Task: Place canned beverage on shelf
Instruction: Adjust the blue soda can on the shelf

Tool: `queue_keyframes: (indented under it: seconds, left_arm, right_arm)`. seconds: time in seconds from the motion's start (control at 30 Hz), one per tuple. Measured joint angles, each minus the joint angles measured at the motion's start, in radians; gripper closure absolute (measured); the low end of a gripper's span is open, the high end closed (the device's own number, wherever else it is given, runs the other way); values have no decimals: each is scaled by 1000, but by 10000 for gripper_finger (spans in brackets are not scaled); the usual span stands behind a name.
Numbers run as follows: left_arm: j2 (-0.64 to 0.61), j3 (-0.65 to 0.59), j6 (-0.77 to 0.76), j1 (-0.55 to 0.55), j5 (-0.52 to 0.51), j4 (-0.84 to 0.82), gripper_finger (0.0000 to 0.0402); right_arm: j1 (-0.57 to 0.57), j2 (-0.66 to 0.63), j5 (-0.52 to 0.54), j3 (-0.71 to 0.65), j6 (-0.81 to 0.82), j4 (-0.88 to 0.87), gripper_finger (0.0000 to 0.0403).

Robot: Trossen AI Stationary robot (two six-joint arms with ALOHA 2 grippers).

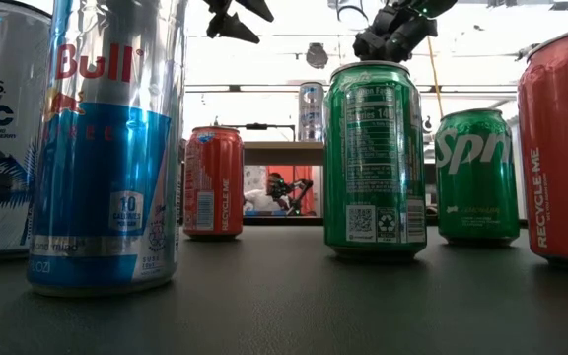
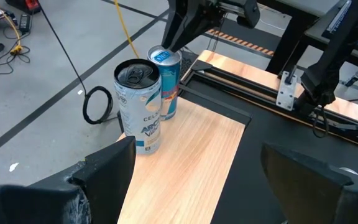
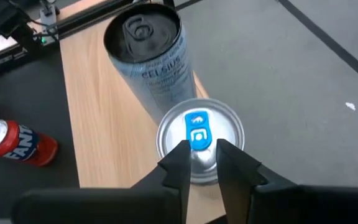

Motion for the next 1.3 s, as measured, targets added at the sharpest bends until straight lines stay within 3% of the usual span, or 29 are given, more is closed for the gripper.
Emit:
queue_keyframes:
  seconds: [1.3]
  left_arm:
    - [0,0,2,0,8,-1,55]
  right_arm:
    - [19,1,-7,1,-11,-21,352]
